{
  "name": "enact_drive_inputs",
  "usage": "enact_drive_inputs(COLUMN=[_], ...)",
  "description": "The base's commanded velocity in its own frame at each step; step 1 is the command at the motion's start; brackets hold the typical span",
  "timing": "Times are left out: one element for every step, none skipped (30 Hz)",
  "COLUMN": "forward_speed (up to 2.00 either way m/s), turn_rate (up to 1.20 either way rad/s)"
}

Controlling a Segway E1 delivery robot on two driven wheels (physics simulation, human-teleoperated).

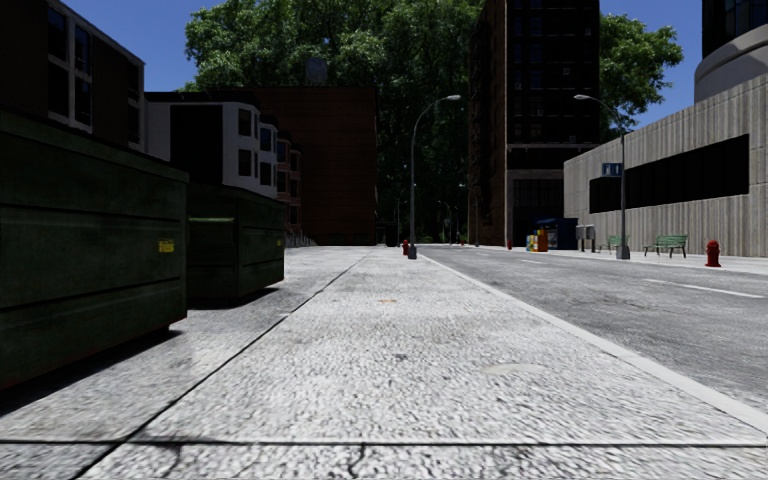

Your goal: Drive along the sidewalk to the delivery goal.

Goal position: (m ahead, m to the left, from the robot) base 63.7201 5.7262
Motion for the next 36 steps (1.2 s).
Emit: enact_drive_inputs(forward_speed=[2.0, 2.0, 2.0, 2.0, 2.0, 2.0, 2.0, 2.0, 2.0, 2.0, 2.0, 2.0, 2.0, 2.0, 2.0, 2.0, 2.0, 2.0, 2.0, 2.0, 2.0, 2.0, 2.0, 2.0, 2.0, 2.0, 2.0, 2.0, 2.0, 2.0, 2.0, 2.0, 2.0, 2.0, 2.0, 2.0], turn_rate=[0.0, 0.0, 0.0, 0.0, 0.0, 0.0, 0.0, 0.0, 0.0, 0.0, 0.0, 0.0, 0.0, 0.0, 0.0, 0.0, 0.0, 0.0, 0.0, 0.0, 0.0, 0.0, 0.0, 0.0, 0.0, 0.0, 0.0, 0.0, 0.0, 0.0, 0.0, 0.0, 0.0, 0.0, 0.0, 0.0])
